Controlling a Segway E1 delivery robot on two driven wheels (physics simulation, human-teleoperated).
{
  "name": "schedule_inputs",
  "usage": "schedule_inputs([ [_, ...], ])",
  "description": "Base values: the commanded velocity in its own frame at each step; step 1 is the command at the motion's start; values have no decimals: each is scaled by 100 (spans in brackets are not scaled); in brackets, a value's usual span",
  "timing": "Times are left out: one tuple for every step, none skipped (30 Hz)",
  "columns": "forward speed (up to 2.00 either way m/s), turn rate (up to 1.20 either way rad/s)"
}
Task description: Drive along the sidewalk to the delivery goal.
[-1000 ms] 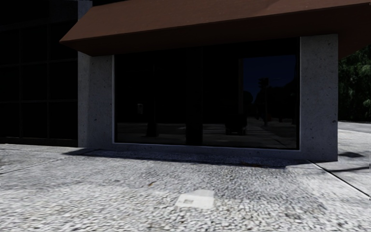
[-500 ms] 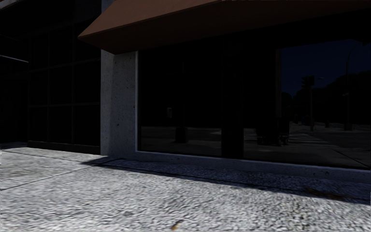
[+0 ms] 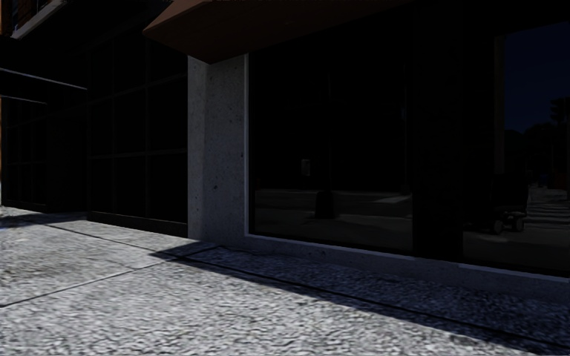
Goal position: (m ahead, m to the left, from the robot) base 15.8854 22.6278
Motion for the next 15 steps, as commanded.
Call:
schedule_inputs([
  [125, 66],
  [125, 66],
  [125, 66],
  [125, 66],
  [125, 67],
  [125, 67],
  [125, 68],
  [125, 69],
  [125, 69],
  [125, 69],
  [125, 69],
  [125, 69],
  [125, 69],
  [125, 69],
  [125, 69],
])
